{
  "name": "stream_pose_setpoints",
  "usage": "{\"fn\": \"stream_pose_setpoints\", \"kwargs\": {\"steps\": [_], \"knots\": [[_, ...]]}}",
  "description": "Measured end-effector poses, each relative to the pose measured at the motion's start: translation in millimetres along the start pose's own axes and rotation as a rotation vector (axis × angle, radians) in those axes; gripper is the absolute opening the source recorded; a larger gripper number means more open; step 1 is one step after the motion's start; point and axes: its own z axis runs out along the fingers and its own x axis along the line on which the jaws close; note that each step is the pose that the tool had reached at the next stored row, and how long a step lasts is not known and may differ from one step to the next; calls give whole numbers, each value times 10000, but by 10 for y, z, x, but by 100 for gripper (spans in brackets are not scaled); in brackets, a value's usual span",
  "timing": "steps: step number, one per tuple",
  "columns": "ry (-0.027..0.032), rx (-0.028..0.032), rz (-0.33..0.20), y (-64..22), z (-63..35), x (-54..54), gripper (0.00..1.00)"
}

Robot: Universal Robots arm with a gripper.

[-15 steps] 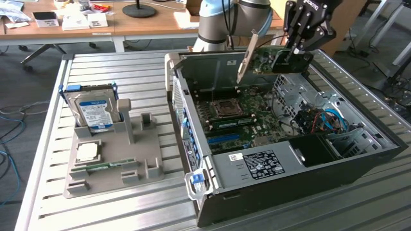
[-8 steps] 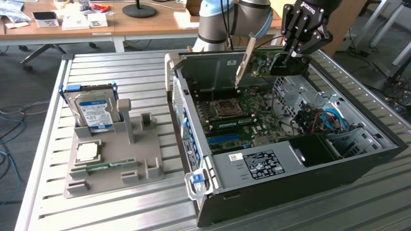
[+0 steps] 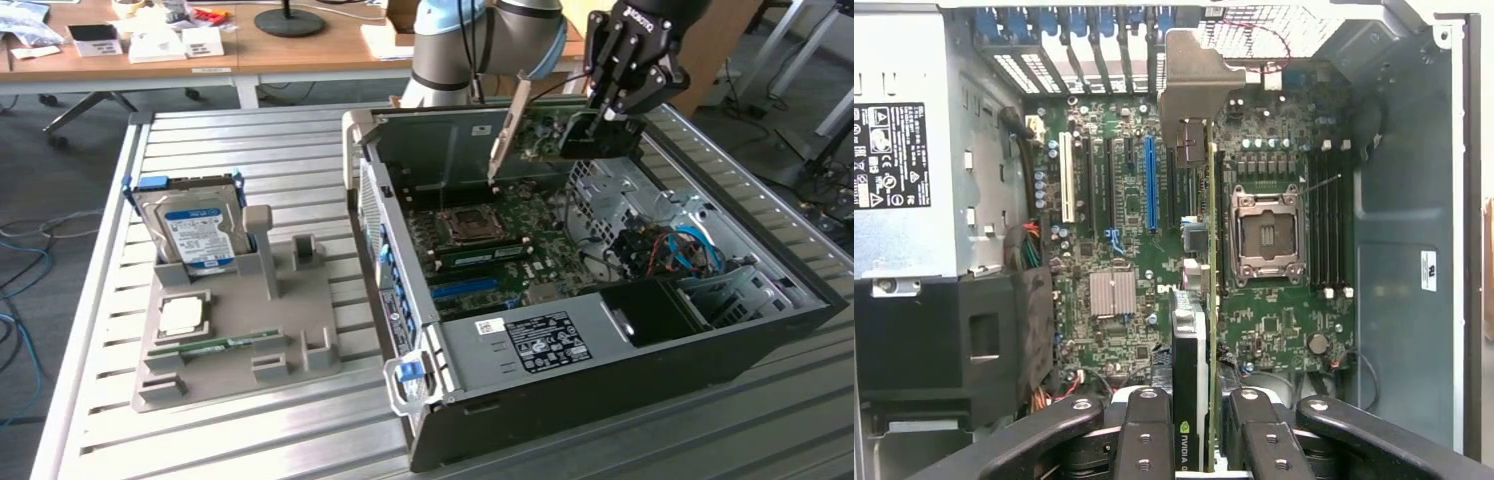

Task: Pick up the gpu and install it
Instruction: 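Insert the gpu into the slot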

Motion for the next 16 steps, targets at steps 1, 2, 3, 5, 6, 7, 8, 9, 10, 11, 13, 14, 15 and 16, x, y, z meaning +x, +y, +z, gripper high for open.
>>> {"fn": "stream_pose_setpoints", "kwargs": {"steps": [1,2,3,5,6,7,8,9,10,11,13,14,15,16], "knots": [[-1,0,0,-1,15,0,27],[0,0,0,-1,29,1,27],[-1,0,0,-2,43,2,27],[1,0,0,-2,63,2,27],[2,-1,0,-3,69,3,27],[2,0,0,-3,73,3,27],[2,0,0,-3,75,3,27],[1,0,0,-3,77,4,27],[1,0,0,-3,79,4,27],[3,0,1,-4,94,4,27],[4,0,1,-4,95,4,27],[3,0,1,-5,95,4,27],[4,-1,1,-7,94,4,27],[3,-1,2,-7,94,4,27]]}}
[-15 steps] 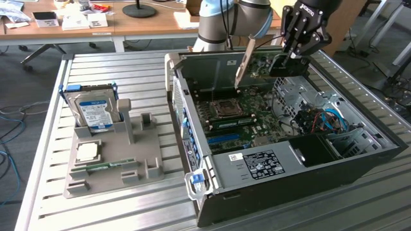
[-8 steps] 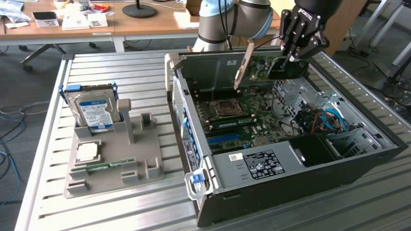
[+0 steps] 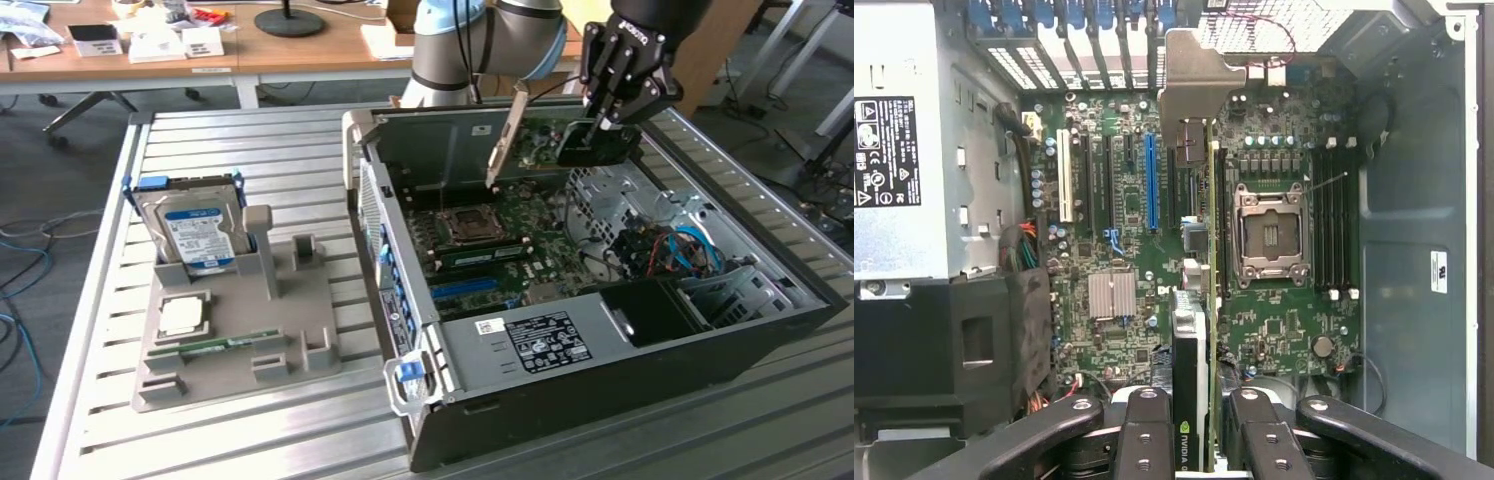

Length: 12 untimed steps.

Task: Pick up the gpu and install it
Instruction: 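Insert the gpu into the slot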

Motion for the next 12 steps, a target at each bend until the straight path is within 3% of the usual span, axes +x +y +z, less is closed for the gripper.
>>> {"fn": "stream_pose_setpoints", "kwargs": {"steps": [9,12], "knots": [[-2,3,-2,30,20,3,27],[-5,63,-5,51,60,6,27]]}}
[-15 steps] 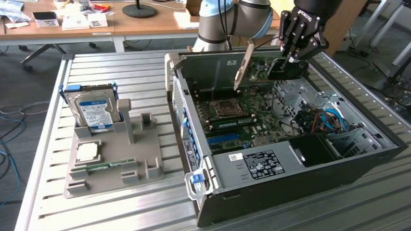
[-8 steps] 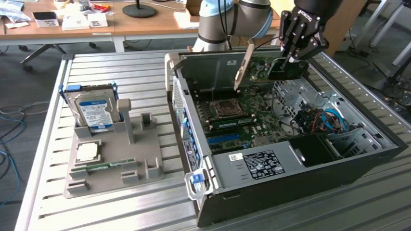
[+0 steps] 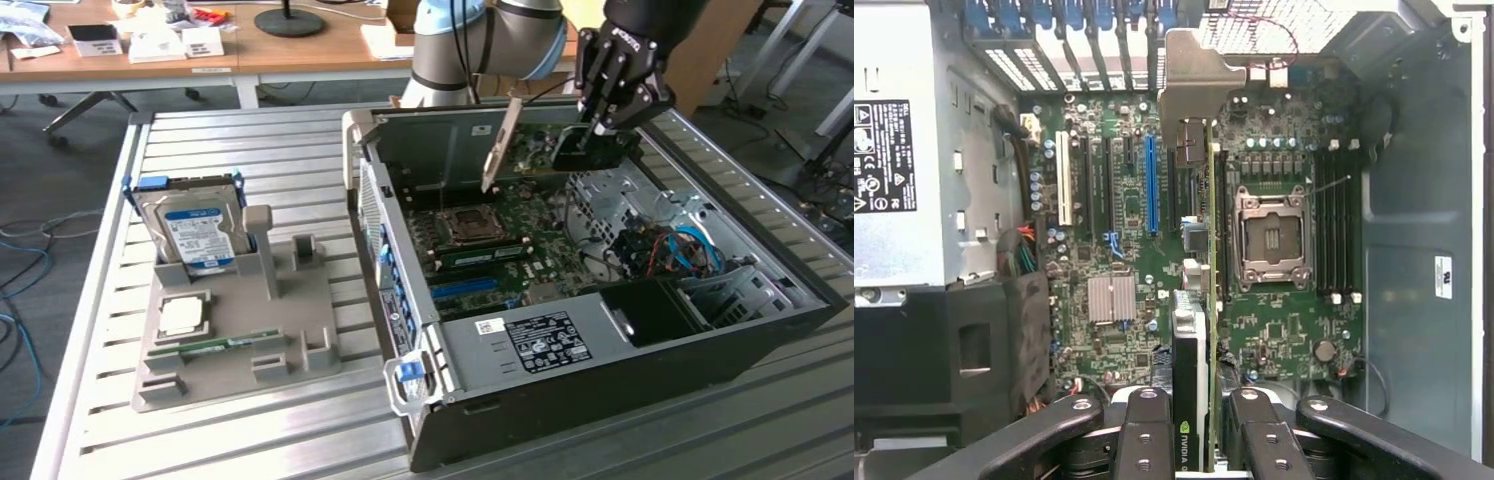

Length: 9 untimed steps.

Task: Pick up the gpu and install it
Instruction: 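Insert the gpu into the slot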

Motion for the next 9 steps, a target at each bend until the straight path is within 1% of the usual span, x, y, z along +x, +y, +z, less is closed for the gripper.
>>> {"fn": "stream_pose_setpoints", "kwargs": {"steps": [6,9], "knots": [[-9,145,-12,52,69,7,27],[-12,197,-18,82,105,10,27]]}}
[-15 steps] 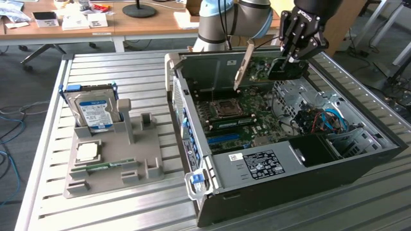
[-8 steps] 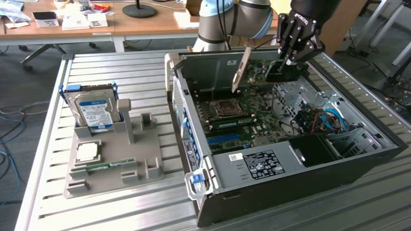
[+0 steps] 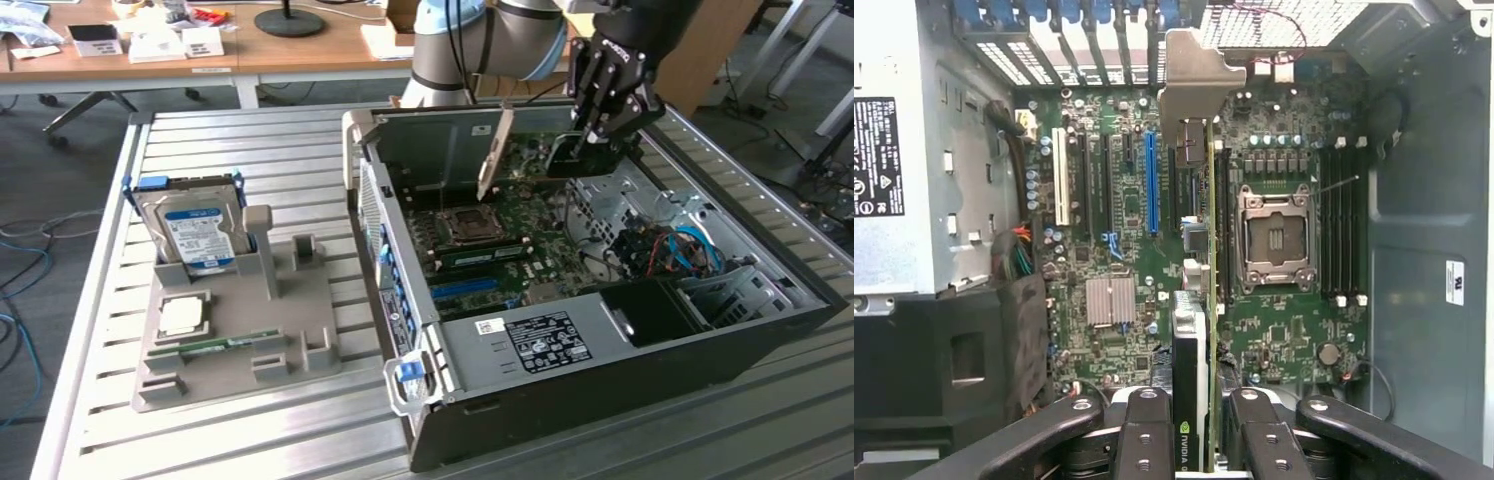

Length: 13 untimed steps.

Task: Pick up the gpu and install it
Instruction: 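Insert the gpu into the slot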

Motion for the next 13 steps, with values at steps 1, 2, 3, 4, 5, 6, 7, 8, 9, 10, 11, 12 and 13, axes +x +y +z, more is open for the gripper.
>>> {"fn": "stream_pose_setpoints", "kwargs": {"steps": [1,2,3,4,5,6,7,8,9,10,11,12,13], "knots": [[-1,11,-2,12,14,2,27],[-2,18,-3,23,27,3,27],[-2,25,-5,34,42,4,27],[-2,32,-8,45,56,6,27],[-3,38,-9,55,70,8,27],[-3,40,-9,62,80,8,27],[-1,40,-11,61,82,9,27],[0,40,-12,62,82,9,27],[0,40,-12,62,82,9,27],[-1,40,-12,62,82,9,27],[-2,40,-12,62,83,9,27],[-2,40,-12,62,83,9,27],[-2,40,-12,62,83,9,27]]}}
